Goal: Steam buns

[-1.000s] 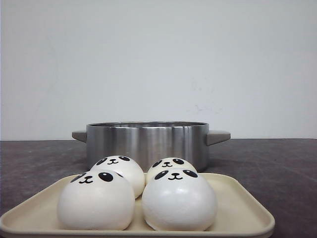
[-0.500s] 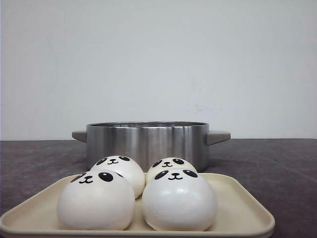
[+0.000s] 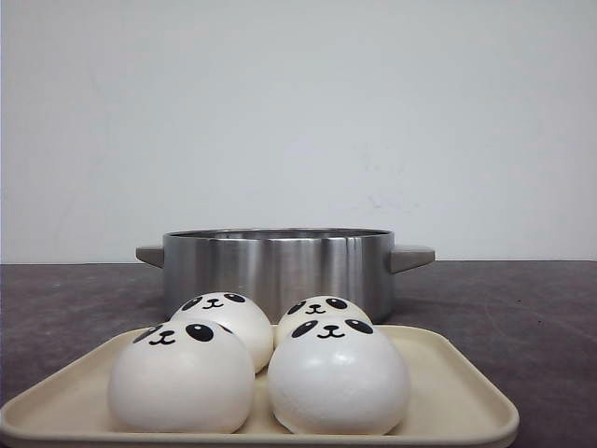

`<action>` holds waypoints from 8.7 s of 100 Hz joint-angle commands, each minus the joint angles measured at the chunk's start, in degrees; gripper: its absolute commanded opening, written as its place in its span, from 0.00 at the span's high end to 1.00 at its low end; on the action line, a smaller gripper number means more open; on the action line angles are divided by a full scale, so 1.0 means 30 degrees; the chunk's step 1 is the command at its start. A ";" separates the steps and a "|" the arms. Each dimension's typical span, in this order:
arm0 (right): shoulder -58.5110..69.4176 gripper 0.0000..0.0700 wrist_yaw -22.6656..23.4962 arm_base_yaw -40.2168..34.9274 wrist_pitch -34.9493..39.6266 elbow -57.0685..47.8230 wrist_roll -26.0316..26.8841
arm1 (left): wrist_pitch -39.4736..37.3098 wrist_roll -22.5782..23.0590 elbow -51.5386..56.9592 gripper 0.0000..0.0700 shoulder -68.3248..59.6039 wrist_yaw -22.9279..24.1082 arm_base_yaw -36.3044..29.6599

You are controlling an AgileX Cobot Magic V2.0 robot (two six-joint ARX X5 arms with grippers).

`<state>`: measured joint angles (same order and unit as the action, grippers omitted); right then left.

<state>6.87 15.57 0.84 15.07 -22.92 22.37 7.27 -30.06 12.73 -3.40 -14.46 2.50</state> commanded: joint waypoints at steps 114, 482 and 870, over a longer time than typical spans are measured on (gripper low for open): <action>1.9598 0.11 -0.4714 -1.5679 0.6266 -1.0877 0.1093 | 0.7664 0.5938 1.2101 0.00 -1.0914 -0.2543 -0.3461; 3.7230 0.39 -0.8801 -1.1591 0.5136 -2.4167 -0.4036 | 1.0032 0.5923 1.2101 0.00 -1.0841 -0.0481 -0.8109; 1.9795 0.99 -1.5854 -2.1988 1.3180 -2.6112 -0.1661 | 0.5136 0.4306 2.4043 0.35 -3.6239 0.4401 -1.0083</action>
<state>65.56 -31.73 -64.45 54.81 -100.14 17.37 23.66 -17.54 83.46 -110.85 -1.41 -27.59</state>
